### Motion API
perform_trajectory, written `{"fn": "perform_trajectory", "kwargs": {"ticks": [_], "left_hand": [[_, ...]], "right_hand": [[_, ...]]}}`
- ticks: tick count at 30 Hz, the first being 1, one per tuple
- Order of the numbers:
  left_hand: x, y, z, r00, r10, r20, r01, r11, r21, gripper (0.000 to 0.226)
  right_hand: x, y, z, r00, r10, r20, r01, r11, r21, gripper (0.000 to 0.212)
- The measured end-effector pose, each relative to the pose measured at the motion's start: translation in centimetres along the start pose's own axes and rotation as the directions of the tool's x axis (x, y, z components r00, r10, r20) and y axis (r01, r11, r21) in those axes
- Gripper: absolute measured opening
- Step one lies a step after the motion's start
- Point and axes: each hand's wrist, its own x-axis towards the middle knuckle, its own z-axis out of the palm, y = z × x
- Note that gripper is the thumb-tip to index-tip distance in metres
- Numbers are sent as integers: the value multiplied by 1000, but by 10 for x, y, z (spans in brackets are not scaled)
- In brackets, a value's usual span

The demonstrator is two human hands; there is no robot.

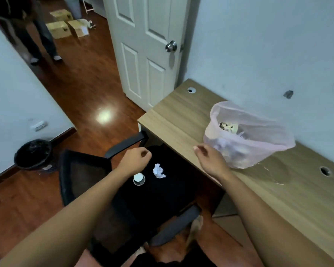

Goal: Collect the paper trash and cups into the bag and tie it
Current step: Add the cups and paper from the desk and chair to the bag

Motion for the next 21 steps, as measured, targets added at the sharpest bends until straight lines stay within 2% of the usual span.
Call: {"fn": "perform_trajectory", "kwargs": {"ticks": [3,6,9,11,13,15,16,18,19,21], "left_hand": [[42,64,21,994,-64,87,82,969,-232,35],[81,127,50,986,-105,127,149,898,-413,43],[117,188,82,975,-152,163,216,825,-522,56],[142,220,104,968,-163,189,242,794,-557,56],[163,240,128,959,-192,210,279,778,-563,54],[177,248,154,941,-252,225,335,786,-519,52],[182,248,166,933,-287,219,360,784,-505,48],[190,243,183,914,-354,196,402,739,-540,32],[193,238,187,906,-378,188,412,694,-590,22],[193,228,184,905,-384,184,390,571,-723,13]], "right_hand": [[36,22,-81,970,-47,-236,42,999,-28,25],[74,53,-152,904,-70,-422,38,996,-84,25],[107,88,-209,850,-31,-527,-70,983,-170,37],[126,113,-238,859,95,-503,-217,958,-189,45],[145,141,-258,881,231,-413,-356,898,-258,66],[159,165,-266,895,314,-318,-410,859,-305,78],[165,173,-267,905,321,-280,-399,869,-294,76],[176,181,-265,926,293,-239,-353,897,-267,54],[182,181,-263,935,279,-218,-330,910,-250,45],[190,172,-258,945,279,-172,-307,937,-168,46]]}}
